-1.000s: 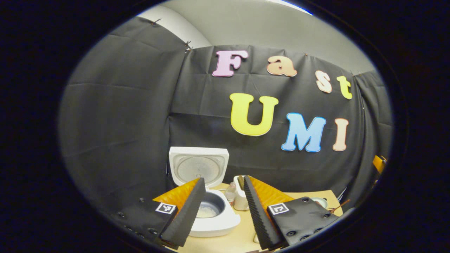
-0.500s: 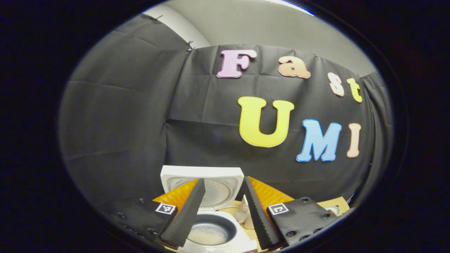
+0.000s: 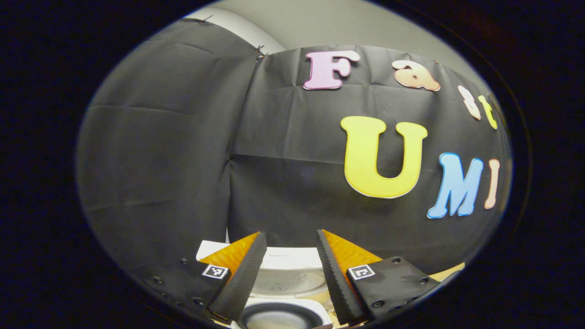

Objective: Close the left gripper, press the button to open the rice cooker; take a wooden spoon from the chopstick holder with the right hand, scoop a spoonful of rice and pour it into the rice cooker, then put the wooden spoon back into the chopstick holder.

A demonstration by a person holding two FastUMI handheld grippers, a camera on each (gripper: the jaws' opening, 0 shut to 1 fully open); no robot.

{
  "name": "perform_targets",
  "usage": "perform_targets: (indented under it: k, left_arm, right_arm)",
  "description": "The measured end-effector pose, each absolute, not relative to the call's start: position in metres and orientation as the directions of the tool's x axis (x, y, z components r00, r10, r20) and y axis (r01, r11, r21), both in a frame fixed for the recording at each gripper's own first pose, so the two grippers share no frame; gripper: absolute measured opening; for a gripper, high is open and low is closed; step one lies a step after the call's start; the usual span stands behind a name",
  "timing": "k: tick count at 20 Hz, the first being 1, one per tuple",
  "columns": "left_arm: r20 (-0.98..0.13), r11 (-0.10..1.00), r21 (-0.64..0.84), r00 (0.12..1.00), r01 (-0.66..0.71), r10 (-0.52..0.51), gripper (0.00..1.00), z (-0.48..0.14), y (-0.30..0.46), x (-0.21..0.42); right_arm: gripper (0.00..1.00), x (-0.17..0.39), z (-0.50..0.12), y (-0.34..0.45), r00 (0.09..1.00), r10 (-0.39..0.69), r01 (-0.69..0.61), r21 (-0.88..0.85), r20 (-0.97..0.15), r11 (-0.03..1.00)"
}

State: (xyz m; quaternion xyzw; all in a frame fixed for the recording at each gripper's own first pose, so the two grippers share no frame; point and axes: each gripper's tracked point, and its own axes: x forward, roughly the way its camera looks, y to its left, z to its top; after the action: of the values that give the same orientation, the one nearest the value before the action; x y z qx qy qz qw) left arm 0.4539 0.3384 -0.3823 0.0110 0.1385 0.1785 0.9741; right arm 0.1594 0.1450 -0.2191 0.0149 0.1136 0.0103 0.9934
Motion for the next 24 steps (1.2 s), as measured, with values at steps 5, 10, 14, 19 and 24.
perform_targets:
  k: [5, 10, 14, 19, 24]
  left_arm:
    - [-0.346, 0.921, 0.121, 0.853, -0.372, 0.39, 0.8, -0.423, 0.364, 0.491]
    - [-0.379, 0.911, 0.18, 0.829, -0.371, 0.412, 0.75, -0.434, 0.365, 0.491]
    - [-0.413, 0.925, 0.15, 0.828, -0.349, 0.38, 0.78, -0.432, 0.351, 0.469]
    - [-0.446, 0.939, 0.114, 0.828, -0.324, 0.34, 0.74, -0.444, 0.316, 0.393]
    - [-0.509, 0.94, 0.08, 0.797, -0.333, 0.326, 0.78, -0.479, 0.293, 0.331]
  right_arm:
    - [0.94, 0.163, -0.225, 0.161, 0.97, 0.054, -0.056, 0.0, -0.238, 0.998]
    - [0.94, 0.164, -0.235, 0.167, 0.962, 0.073, -0.07, 0.023, -0.262, 0.997]
    - [0.94, 0.161, -0.234, 0.164, 0.964, 0.07, -0.064, 0.031, -0.258, 0.997]
    - [0.94, 0.148, -0.237, 0.157, 0.963, 0.063, -0.052, 0.05, -0.263, 0.997]
    - [0.94, 0.135, -0.245, 0.157, 0.956, 0.08, -0.059, 0.082, -0.284, 0.995]
